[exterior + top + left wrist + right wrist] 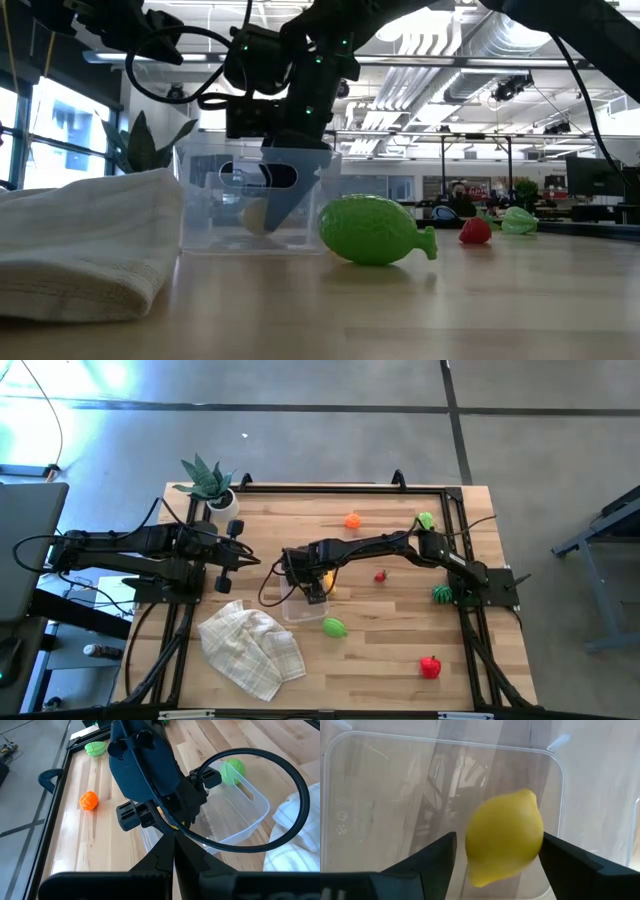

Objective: Pick and placing Produce into tupperware
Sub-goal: Put the orange pumpkin into the transparent bin

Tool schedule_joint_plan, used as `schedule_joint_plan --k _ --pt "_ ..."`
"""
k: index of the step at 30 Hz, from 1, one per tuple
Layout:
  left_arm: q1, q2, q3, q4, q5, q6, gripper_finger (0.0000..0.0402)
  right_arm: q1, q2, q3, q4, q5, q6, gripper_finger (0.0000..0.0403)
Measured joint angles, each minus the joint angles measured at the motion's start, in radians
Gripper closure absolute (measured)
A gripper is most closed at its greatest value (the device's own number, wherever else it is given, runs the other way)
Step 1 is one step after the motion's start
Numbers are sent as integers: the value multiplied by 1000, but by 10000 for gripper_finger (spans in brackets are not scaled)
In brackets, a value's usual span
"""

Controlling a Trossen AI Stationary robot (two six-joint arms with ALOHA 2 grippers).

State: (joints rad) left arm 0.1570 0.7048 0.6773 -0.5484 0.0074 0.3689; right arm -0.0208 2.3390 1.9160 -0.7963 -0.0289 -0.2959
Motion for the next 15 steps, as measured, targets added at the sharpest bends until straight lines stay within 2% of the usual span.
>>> schedule_joint_plan --k 8,15 --pt "0 0 0 0 0 0 399 3 -3 9 -18 0 6 135" --pt "0 0 0 0 0 0 399 8 -5 164 -150 0 7 135"
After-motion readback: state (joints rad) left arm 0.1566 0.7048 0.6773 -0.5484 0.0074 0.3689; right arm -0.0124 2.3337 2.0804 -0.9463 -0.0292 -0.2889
